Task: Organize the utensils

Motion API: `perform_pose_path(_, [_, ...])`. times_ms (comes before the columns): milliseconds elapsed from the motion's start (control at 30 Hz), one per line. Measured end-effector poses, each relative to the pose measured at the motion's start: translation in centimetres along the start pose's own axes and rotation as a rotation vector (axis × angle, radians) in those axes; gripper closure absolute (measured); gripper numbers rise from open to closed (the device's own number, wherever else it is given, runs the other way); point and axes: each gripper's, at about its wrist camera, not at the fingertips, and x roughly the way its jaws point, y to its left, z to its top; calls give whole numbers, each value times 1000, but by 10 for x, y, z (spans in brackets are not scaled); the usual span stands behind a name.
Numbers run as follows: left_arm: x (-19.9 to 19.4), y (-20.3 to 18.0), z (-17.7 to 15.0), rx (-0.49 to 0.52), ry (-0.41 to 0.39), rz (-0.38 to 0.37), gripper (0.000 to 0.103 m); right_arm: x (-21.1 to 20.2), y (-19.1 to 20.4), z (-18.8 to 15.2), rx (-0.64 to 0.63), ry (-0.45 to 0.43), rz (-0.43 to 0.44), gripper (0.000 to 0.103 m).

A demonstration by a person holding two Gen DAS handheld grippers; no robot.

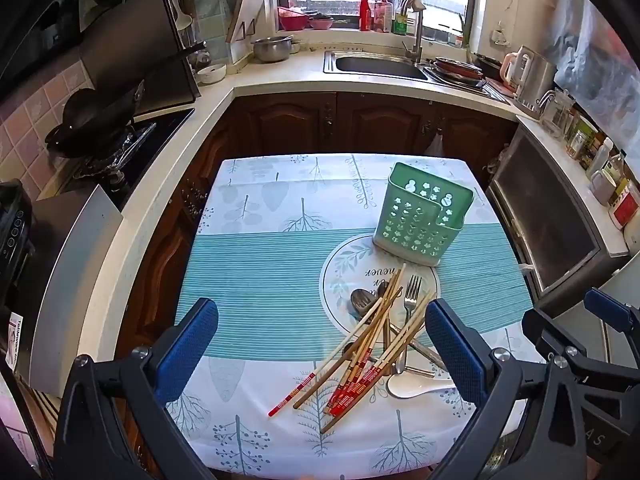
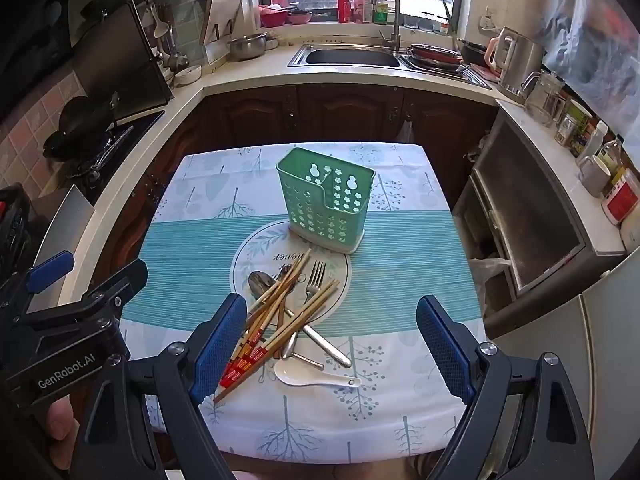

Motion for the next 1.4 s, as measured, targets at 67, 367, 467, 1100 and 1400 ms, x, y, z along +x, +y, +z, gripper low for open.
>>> perform_pose_path(67, [0,0,0,2,0,0,1,1,0,0,-1,4,-1,14])
perform_pose_path(367, [0,0,0,6,6,8,1,2,-2,2,-4,4,0,14])
perform_pose_path(467, [0,0,0,7,7,8,1,0,-1,2,-5,1,0,14])
perform_pose_path(1100, [11,-2,-2,5,18,16,1,10,-10,4,-9,10,10,14])
perform_pose_path(1400, [6,-10,0,-9,21,29,1,15,-11,6,-16,9,14,14])
